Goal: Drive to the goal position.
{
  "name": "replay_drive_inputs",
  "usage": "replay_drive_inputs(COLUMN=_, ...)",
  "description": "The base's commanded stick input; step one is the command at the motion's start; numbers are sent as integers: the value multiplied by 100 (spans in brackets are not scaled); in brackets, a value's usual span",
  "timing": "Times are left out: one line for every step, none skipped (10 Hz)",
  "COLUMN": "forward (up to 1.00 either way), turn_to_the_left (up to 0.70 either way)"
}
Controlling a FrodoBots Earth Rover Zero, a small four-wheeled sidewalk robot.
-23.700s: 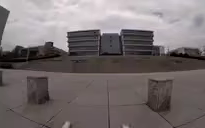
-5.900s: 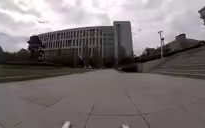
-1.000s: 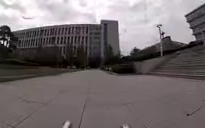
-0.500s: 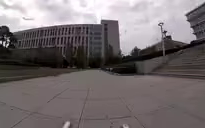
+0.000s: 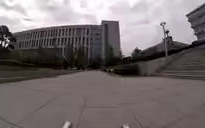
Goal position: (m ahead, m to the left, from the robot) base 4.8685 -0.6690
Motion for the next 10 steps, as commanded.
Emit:
replay_drive_inputs(forward=70, turn_to_the_left=0)
replay_drive_inputs(forward=70, turn_to_the_left=0)
replay_drive_inputs(forward=70, turn_to_the_left=0)
replay_drive_inputs(forward=70, turn_to_the_left=0)
replay_drive_inputs(forward=70, turn_to_the_left=0)
replay_drive_inputs(forward=70, turn_to_the_left=0)
replay_drive_inputs(forward=70, turn_to_the_left=0)
replay_drive_inputs(forward=70, turn_to_the_left=0)
replay_drive_inputs(forward=70, turn_to_the_left=0)
replay_drive_inputs(forward=70, turn_to_the_left=-5)
